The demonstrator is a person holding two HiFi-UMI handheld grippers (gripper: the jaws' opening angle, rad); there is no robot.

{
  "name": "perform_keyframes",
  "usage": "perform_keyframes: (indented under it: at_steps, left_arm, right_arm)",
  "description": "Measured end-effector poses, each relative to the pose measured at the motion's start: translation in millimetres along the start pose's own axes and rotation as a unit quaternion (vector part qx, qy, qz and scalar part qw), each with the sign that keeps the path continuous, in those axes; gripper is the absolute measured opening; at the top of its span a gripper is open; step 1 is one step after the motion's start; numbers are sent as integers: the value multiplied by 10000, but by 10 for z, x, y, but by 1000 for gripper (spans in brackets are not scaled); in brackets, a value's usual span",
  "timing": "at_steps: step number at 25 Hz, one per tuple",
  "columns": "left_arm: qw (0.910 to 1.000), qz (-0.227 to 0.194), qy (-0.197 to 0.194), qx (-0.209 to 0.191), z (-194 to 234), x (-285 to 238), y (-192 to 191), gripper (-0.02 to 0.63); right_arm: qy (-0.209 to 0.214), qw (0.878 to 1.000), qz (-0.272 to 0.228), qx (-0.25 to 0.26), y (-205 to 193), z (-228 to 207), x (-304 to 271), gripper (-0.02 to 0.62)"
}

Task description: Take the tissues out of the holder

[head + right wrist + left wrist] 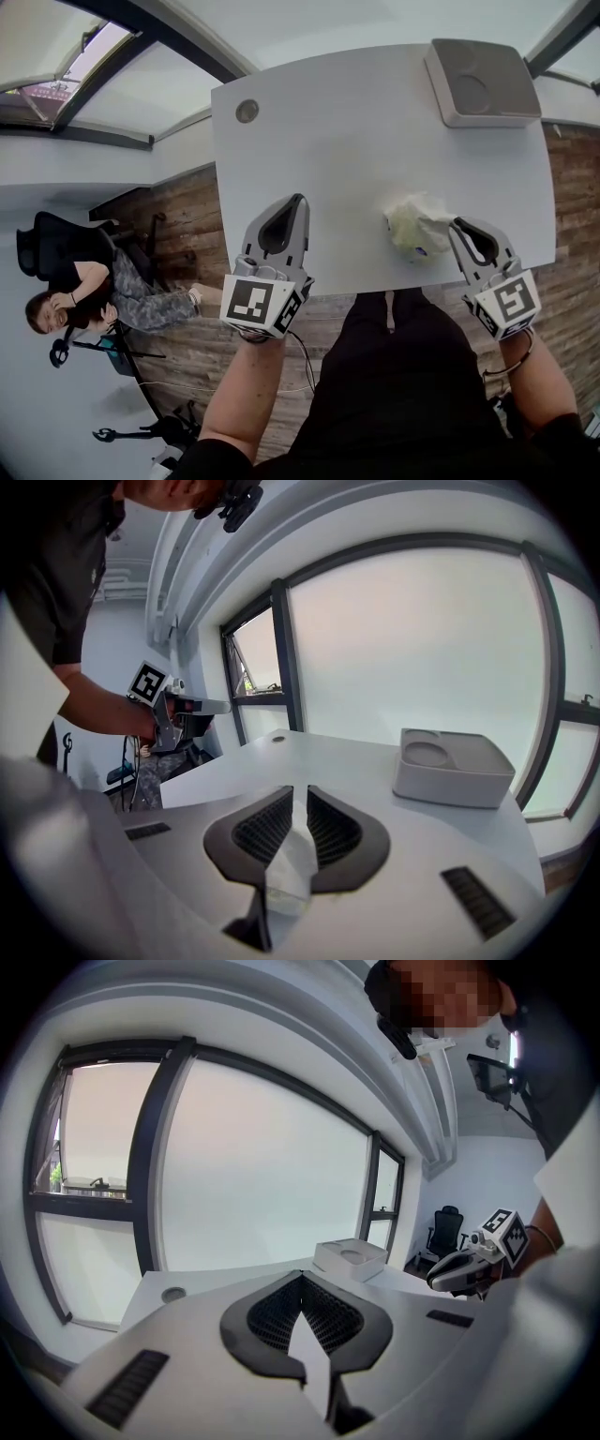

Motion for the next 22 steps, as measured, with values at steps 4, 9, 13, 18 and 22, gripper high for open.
perform_keyframes:
  at_steps: [4, 9, 13, 18, 22]
  left_arm:
    - [9999, 111, -20, 12, 68, -64, -99, 5]
    - [9995, 289, -64, 98, 96, -155, -188, 5]
    - [9992, 358, -119, 113, 105, -232, -292, 5]
    - [9987, 466, -51, 178, 131, -268, -370, 5]
    - [9987, 473, 10, 168, 184, -308, -405, 5]
  right_arm:
    - [234, 9994, 194, 165, -71, 55, -98, 76]
    - [362, 9973, 573, 274, -76, 87, -178, 112]
    - [358, 9965, 671, 344, -163, 62, -239, 149]
    - [312, 9965, 667, 405, -248, 35, -292, 152]
    - [263, 9970, 668, 305, -382, 1, -376, 152]
Point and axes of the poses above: the fingertips, and each gripper's own axes: x backward along the fingers, z to its left, y out of its top, the point moved 9 cm from there along x, backward along the fingers, and after that the axes turned 14 degrees about x, right-handed, at the moved point
